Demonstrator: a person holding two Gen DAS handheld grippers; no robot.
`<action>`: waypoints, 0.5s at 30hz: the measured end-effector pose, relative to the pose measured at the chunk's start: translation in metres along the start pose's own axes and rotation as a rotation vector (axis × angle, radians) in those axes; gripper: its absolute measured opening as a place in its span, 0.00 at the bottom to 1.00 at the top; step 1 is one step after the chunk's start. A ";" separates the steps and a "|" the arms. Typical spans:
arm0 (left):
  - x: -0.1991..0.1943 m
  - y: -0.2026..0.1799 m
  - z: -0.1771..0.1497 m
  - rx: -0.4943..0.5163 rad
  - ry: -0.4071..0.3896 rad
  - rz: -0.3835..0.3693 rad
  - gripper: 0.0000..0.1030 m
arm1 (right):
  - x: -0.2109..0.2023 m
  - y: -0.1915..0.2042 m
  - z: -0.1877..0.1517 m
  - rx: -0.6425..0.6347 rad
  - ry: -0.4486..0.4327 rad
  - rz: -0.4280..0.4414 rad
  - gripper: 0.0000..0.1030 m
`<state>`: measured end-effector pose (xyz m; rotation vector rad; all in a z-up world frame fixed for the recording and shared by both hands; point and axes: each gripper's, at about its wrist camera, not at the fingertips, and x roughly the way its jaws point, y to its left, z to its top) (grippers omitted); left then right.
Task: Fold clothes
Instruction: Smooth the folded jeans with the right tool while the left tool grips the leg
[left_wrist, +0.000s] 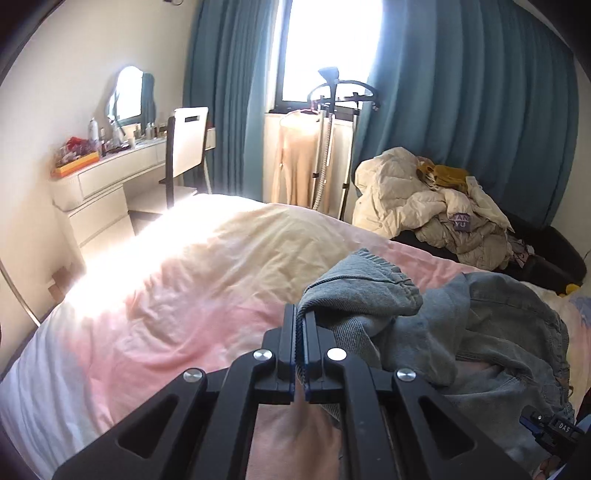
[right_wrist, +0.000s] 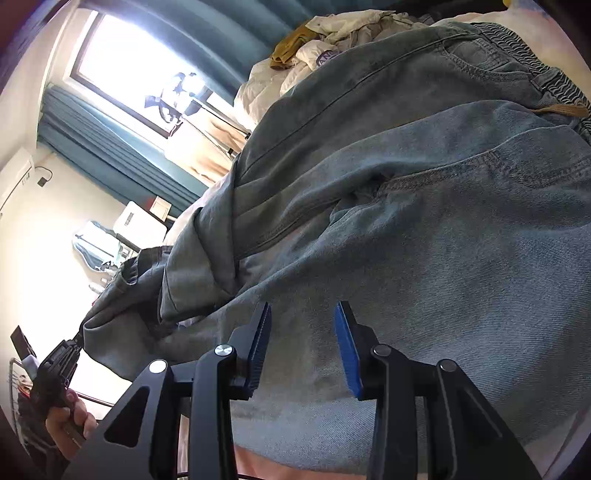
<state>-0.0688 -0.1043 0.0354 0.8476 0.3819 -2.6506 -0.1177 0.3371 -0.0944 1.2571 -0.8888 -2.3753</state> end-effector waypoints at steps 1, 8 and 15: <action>0.001 0.017 0.000 -0.052 0.014 0.010 0.02 | 0.001 0.001 -0.001 -0.002 0.006 0.000 0.34; 0.009 0.107 -0.039 -0.331 0.143 0.105 0.02 | 0.002 0.014 -0.011 -0.027 0.027 0.016 0.34; 0.010 0.122 -0.071 -0.373 0.264 0.120 0.02 | -0.002 0.016 -0.015 -0.030 0.032 -0.004 0.34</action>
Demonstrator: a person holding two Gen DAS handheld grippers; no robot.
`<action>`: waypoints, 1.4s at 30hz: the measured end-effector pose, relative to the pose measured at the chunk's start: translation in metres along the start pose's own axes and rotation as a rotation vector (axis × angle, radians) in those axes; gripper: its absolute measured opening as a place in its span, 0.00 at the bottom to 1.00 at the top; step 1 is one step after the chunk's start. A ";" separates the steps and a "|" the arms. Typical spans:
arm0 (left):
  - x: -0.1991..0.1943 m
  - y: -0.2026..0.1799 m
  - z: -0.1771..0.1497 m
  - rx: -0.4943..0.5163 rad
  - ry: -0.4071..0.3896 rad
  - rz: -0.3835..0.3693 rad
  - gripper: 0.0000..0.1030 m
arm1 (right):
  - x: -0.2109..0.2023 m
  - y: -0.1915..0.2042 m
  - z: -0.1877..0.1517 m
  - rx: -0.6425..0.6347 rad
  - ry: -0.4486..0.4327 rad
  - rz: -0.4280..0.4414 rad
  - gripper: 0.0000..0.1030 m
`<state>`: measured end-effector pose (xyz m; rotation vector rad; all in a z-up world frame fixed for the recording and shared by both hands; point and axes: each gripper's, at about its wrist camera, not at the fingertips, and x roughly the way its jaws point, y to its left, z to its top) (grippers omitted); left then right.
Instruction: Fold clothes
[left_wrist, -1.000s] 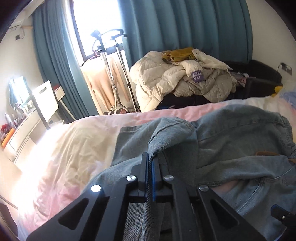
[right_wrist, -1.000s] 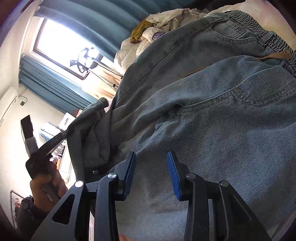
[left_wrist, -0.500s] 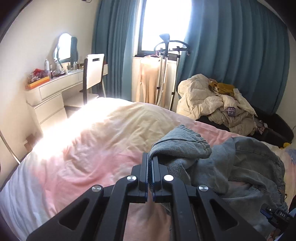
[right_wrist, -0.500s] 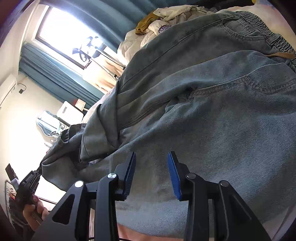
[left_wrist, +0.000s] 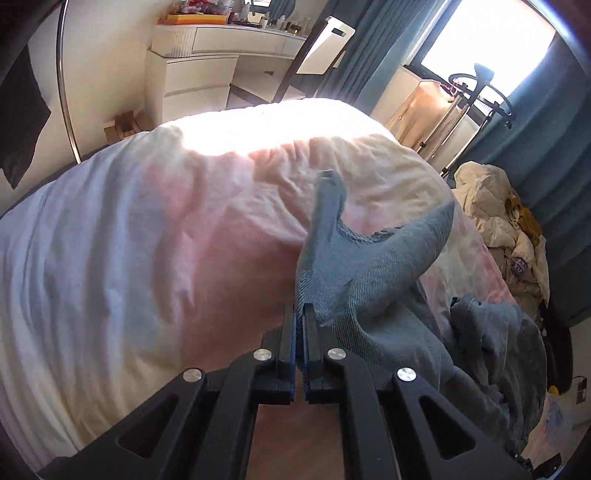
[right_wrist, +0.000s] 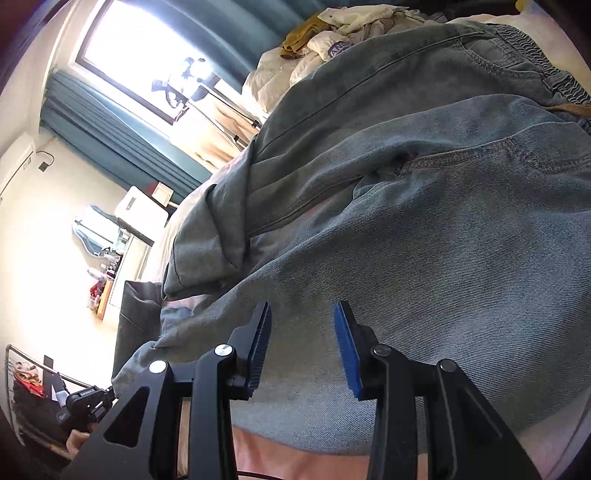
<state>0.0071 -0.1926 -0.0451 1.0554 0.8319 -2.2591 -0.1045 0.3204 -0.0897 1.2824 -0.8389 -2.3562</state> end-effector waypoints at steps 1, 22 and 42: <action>-0.002 -0.002 -0.002 0.011 0.006 -0.011 0.02 | 0.000 -0.001 0.000 0.003 0.003 0.002 0.34; 0.065 0.093 0.025 -0.602 0.382 -0.259 0.41 | 0.011 0.000 -0.009 0.031 0.054 0.022 0.34; 0.093 0.075 0.075 -0.504 0.137 -0.359 0.04 | 0.041 0.006 -0.010 0.016 0.110 -0.006 0.34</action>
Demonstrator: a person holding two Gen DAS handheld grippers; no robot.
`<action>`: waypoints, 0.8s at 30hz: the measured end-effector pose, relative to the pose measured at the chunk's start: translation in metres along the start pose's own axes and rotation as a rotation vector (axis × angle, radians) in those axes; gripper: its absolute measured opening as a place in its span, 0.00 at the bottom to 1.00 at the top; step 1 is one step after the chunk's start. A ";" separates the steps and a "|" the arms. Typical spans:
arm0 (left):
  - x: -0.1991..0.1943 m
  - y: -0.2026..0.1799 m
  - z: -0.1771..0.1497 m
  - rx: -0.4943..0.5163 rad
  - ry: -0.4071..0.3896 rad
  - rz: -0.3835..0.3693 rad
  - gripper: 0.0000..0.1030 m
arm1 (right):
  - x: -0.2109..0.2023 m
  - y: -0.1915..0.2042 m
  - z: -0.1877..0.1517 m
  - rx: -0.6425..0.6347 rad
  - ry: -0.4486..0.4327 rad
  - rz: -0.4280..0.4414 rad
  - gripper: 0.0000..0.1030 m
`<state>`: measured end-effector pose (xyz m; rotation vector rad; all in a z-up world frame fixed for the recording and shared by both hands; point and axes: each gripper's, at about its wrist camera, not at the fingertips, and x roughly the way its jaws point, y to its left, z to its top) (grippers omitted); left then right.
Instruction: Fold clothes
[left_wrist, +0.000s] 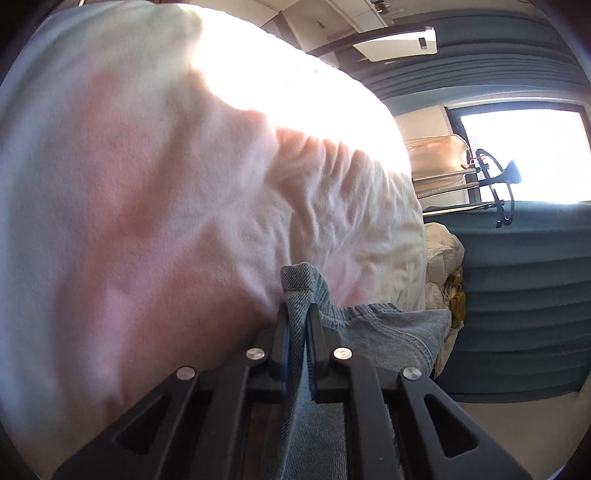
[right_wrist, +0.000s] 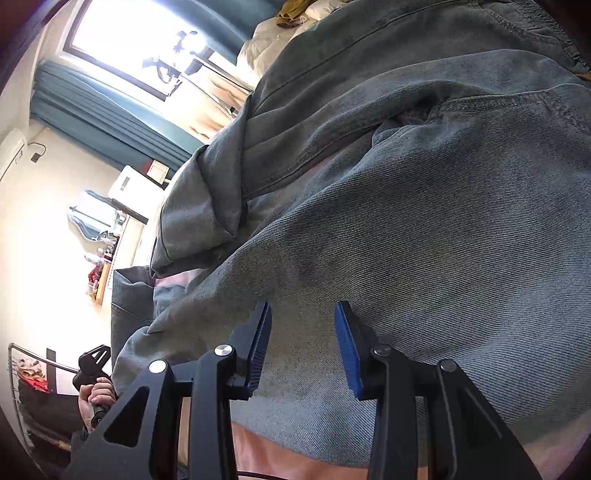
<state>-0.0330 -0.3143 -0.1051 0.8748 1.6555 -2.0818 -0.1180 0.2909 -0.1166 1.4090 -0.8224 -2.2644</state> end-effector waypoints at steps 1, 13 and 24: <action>-0.008 -0.003 0.001 0.018 -0.031 0.001 0.03 | 0.000 0.000 0.000 -0.002 0.000 -0.001 0.34; -0.069 0.038 0.005 -0.093 -0.161 0.246 0.03 | -0.018 -0.004 0.000 0.012 -0.048 -0.039 0.34; -0.113 0.003 -0.024 0.086 -0.177 0.276 0.38 | -0.063 -0.009 -0.004 0.017 -0.154 -0.056 0.34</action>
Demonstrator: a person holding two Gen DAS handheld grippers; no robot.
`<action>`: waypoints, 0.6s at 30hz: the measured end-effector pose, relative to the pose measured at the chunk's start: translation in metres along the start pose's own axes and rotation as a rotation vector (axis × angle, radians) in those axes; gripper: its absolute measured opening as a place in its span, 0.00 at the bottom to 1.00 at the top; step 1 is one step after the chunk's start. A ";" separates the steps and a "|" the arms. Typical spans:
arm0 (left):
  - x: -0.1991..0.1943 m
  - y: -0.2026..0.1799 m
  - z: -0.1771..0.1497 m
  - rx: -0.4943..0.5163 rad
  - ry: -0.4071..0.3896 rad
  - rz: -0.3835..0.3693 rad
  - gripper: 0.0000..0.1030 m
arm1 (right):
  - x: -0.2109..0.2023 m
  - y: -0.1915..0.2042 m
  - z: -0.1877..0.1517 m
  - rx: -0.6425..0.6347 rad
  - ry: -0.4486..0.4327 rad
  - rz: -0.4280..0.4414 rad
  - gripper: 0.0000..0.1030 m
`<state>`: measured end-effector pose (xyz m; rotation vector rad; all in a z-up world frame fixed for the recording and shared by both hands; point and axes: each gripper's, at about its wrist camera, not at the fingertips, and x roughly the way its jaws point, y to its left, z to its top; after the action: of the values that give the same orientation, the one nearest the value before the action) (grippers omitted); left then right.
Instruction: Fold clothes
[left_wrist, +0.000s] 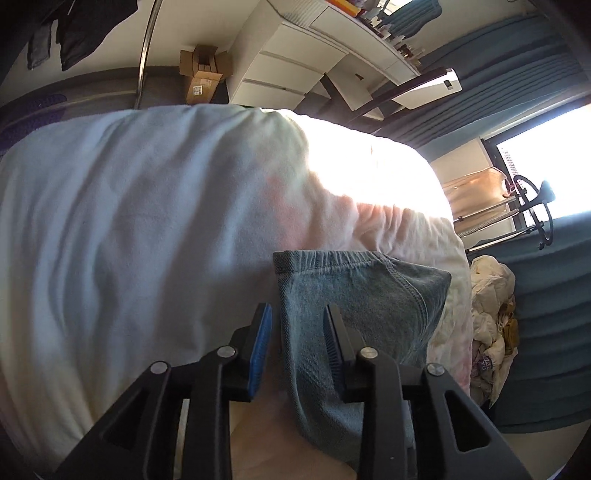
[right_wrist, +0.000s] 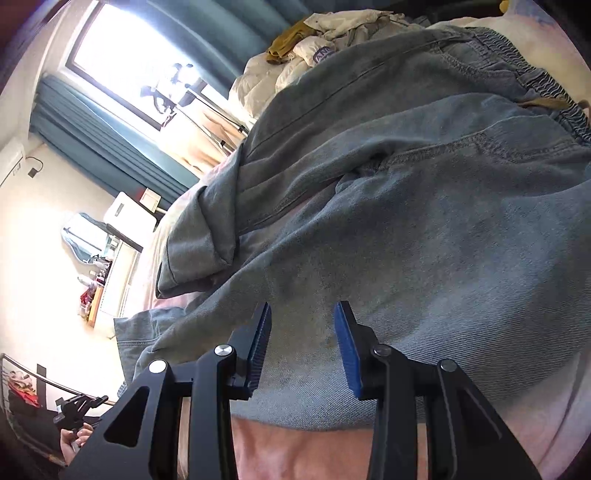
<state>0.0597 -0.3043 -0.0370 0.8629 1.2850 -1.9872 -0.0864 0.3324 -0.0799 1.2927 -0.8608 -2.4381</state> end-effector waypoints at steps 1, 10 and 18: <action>-0.007 -0.006 -0.005 0.042 -0.010 -0.015 0.43 | -0.007 -0.001 0.002 0.003 -0.019 -0.003 0.34; -0.006 -0.081 -0.083 0.465 0.153 -0.162 0.43 | -0.071 -0.028 0.020 0.056 -0.170 -0.017 0.35; -0.015 -0.144 -0.141 0.665 0.133 -0.249 0.43 | -0.124 -0.094 0.026 0.199 -0.271 -0.075 0.36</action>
<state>-0.0161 -0.1221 0.0064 1.1953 0.8175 -2.6580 -0.0317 0.4750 -0.0426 1.0867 -1.1695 -2.6868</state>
